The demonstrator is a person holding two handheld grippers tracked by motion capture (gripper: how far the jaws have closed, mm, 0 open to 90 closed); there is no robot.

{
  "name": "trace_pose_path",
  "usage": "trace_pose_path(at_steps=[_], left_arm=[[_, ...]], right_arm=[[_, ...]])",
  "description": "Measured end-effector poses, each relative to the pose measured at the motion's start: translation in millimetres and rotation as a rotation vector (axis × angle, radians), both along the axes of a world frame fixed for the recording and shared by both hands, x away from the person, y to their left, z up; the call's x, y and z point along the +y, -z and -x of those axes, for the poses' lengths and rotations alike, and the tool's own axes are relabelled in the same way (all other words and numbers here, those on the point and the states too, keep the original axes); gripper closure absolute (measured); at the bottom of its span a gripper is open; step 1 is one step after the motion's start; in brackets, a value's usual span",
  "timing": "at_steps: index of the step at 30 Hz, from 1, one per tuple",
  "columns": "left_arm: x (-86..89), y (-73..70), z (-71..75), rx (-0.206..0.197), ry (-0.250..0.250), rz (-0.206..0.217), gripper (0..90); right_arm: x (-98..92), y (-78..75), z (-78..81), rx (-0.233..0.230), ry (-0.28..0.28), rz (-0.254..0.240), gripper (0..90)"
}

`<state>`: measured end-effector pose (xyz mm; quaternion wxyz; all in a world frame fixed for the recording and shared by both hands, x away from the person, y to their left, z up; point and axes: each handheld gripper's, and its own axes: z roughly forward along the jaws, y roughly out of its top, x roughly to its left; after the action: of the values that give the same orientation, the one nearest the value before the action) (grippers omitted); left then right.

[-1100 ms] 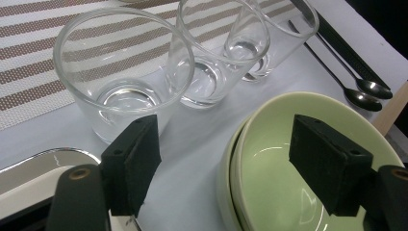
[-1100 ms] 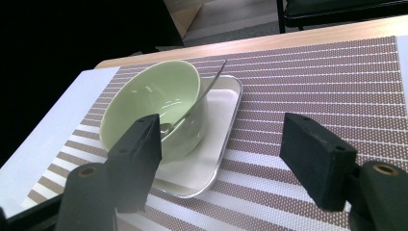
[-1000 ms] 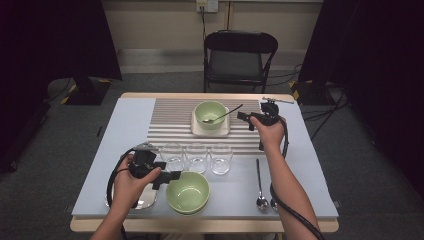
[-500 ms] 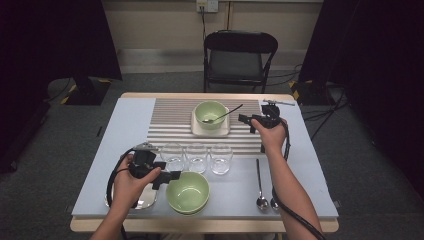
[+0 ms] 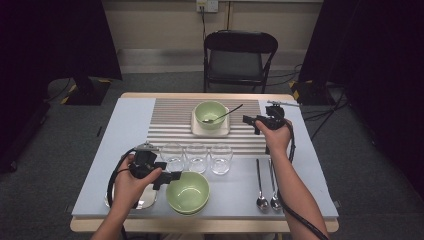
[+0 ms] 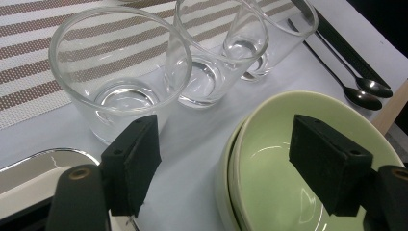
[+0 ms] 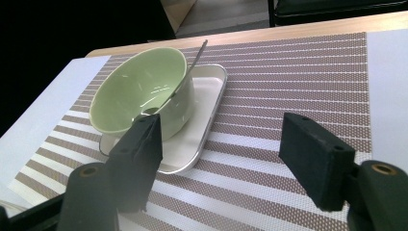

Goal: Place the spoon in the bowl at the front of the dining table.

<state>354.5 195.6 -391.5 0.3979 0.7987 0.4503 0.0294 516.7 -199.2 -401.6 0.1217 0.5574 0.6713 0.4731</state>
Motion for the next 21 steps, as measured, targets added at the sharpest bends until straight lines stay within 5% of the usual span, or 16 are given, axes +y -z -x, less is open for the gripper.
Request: trace_pose_path(at_steps=[21], left_arm=[[-1.6,-2.1,1.2,-0.010,0.009,0.000,26.2]], right_arm=[[-8.7,-0.7,10.6,-0.004,-0.005,0.036,31.2]])
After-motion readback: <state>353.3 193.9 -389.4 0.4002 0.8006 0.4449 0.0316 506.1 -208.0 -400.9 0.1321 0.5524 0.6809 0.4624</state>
